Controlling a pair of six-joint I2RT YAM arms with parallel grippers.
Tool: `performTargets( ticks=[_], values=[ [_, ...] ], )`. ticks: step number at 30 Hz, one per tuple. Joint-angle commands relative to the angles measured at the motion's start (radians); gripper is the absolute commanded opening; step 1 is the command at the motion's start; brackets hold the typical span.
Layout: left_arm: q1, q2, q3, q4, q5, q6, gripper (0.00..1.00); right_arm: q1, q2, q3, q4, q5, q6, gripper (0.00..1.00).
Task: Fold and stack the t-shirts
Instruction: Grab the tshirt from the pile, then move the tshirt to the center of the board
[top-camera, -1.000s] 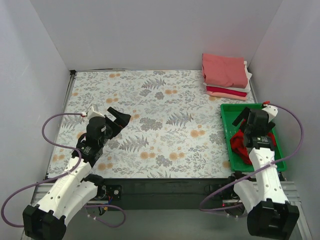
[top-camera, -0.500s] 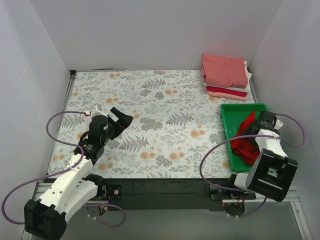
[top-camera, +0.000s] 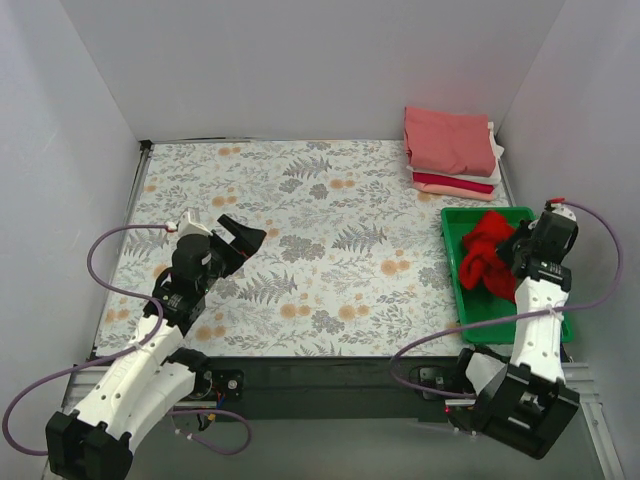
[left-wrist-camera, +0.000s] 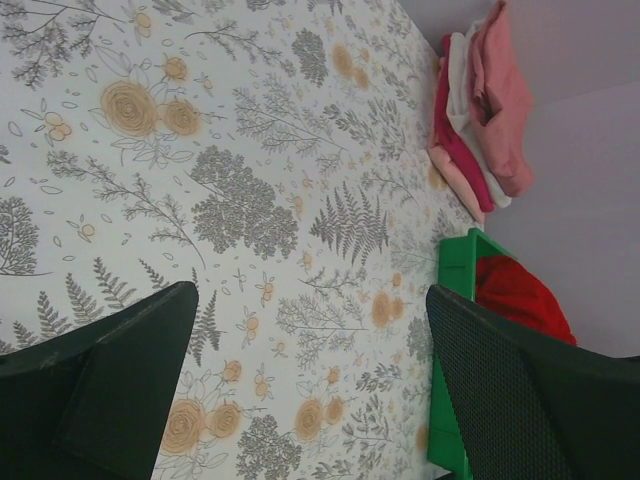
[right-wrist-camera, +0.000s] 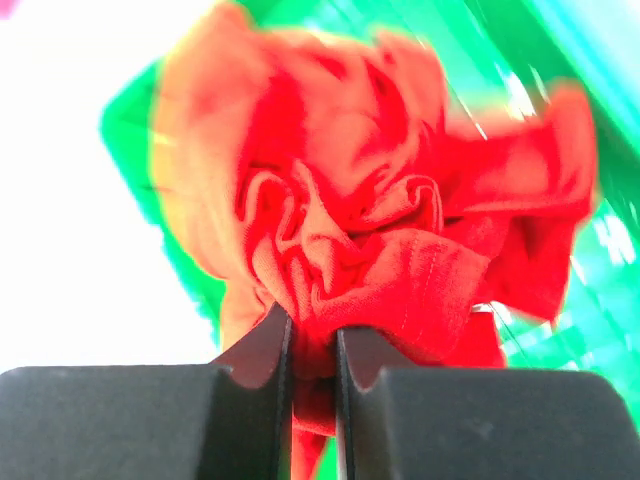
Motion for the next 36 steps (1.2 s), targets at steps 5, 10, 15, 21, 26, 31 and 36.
performTargets(
  ticks=[5,10,15,21,26,31,36],
  values=[
    [-0.001,-0.041,-0.026,0.059,0.055,-0.002,0.98,0.002,-0.191,0.212,0.059,-0.472,-0.05,0.01],
    [-0.001,-0.035,-0.003,0.063,0.117,0.017,0.98,0.08,-0.179,0.324,0.097,-0.6,-0.013,0.01],
    [-0.001,-0.06,-0.014,0.073,0.134,0.017,0.98,0.446,-0.133,0.439,0.165,-0.514,-0.025,0.01],
    [-0.001,-0.074,-0.006,0.033,0.107,0.003,0.98,0.866,0.09,0.516,0.06,-0.37,-0.223,0.23],
    [-0.001,-0.06,-0.006,-0.047,0.076,-0.011,0.98,0.9,0.142,0.334,-0.002,0.152,-0.131,0.71],
    [0.0,-0.009,-0.008,-0.13,0.006,-0.043,0.98,0.898,0.043,0.171,0.034,0.392,-0.021,0.85],
    [-0.001,0.07,-0.049,-0.191,-0.014,-0.077,0.98,0.9,-0.014,0.013,0.18,0.278,-0.01,0.88]
  ],
)
